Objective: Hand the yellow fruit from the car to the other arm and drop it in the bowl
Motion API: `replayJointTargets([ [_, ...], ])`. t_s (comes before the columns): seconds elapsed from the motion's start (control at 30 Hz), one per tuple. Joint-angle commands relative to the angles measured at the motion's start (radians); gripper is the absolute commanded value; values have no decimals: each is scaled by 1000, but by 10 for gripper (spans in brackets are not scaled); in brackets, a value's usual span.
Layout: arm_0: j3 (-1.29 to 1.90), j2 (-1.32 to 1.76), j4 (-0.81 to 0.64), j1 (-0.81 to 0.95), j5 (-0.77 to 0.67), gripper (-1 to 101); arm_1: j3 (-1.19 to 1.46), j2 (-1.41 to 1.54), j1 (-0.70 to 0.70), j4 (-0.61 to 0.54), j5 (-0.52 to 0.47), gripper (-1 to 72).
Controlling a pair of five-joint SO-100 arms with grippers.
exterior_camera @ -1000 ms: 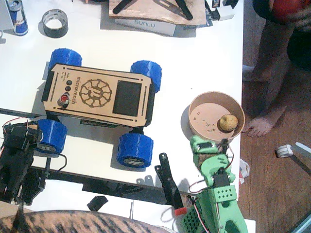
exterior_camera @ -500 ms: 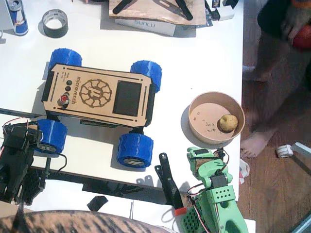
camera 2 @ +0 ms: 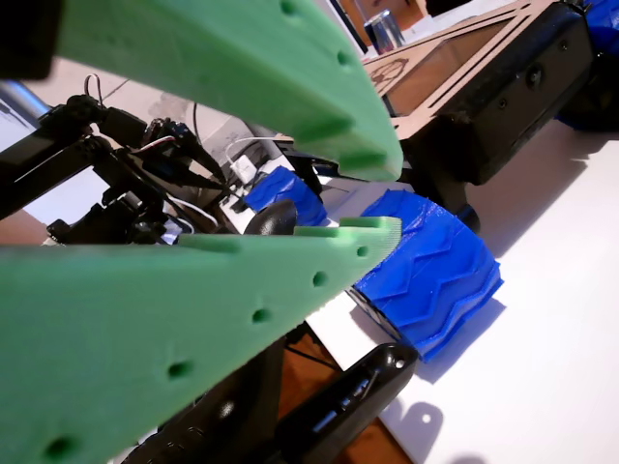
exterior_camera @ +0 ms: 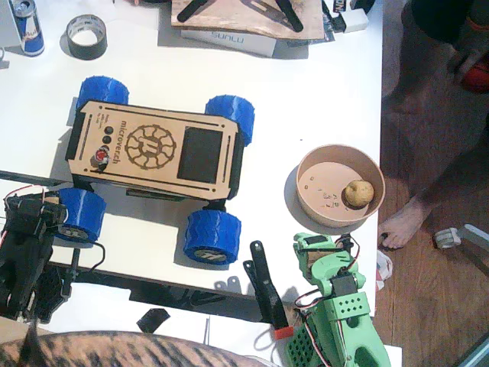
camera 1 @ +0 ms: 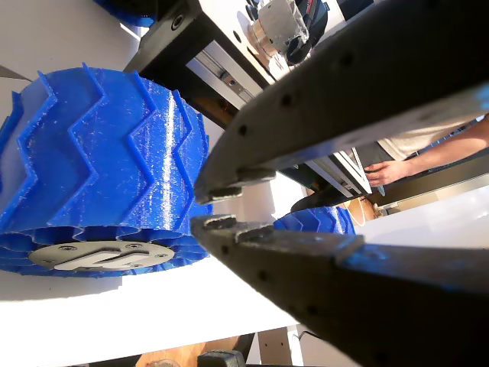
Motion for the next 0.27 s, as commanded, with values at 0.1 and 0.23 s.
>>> replayJointTargets([
  [0.1,-5,5,-12,0,12,1,-3,11,-8,-2,-6,-1],
  [0.23,-5,5,-12,0,12,1,0,11,-8,-6,-8,-1],
])
